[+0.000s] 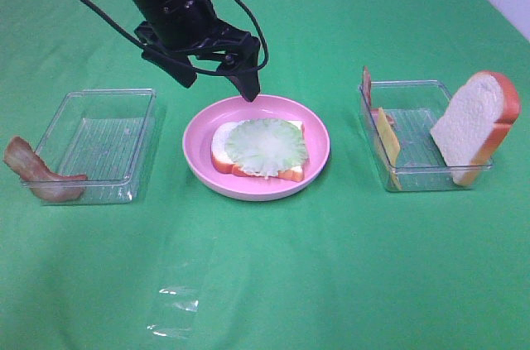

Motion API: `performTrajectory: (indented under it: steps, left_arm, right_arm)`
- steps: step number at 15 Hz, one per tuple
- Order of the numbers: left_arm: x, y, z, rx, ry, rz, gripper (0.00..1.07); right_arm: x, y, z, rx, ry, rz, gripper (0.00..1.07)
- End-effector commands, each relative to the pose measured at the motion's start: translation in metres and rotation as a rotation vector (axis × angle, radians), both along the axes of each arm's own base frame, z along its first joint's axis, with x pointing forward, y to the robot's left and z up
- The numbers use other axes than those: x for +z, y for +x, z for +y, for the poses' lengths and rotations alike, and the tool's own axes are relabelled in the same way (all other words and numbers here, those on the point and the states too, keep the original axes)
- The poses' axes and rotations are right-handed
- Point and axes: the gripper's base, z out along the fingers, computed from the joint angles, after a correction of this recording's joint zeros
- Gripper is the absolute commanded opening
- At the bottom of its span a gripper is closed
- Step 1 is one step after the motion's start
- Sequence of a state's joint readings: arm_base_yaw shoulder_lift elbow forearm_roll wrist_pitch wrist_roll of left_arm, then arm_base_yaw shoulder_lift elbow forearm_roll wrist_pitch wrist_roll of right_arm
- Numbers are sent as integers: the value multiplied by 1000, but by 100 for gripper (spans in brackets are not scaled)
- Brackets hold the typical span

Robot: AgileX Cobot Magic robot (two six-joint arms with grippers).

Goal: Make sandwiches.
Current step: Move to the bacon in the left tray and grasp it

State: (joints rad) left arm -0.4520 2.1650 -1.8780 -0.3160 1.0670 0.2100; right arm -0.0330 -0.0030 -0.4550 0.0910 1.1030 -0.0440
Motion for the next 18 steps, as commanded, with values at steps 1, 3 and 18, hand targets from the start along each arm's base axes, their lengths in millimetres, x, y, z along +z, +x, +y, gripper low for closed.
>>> performTrajectory:
  steps: [1, 3, 18]
  left_arm:
    - [10, -12, 13, 30, 86, 105, 102]
    - [20, -17, 32, 59, 239, 117, 102]
    - [-8, -52, 186, 498, 392, 211, 102]
  right_arm:
    - [-1, -3, 0, 3, -2, -34, 98]
    - [-1, -3, 0, 3, -2, -34, 98]
    - [-1, -3, 0, 3, -2, -34, 98]
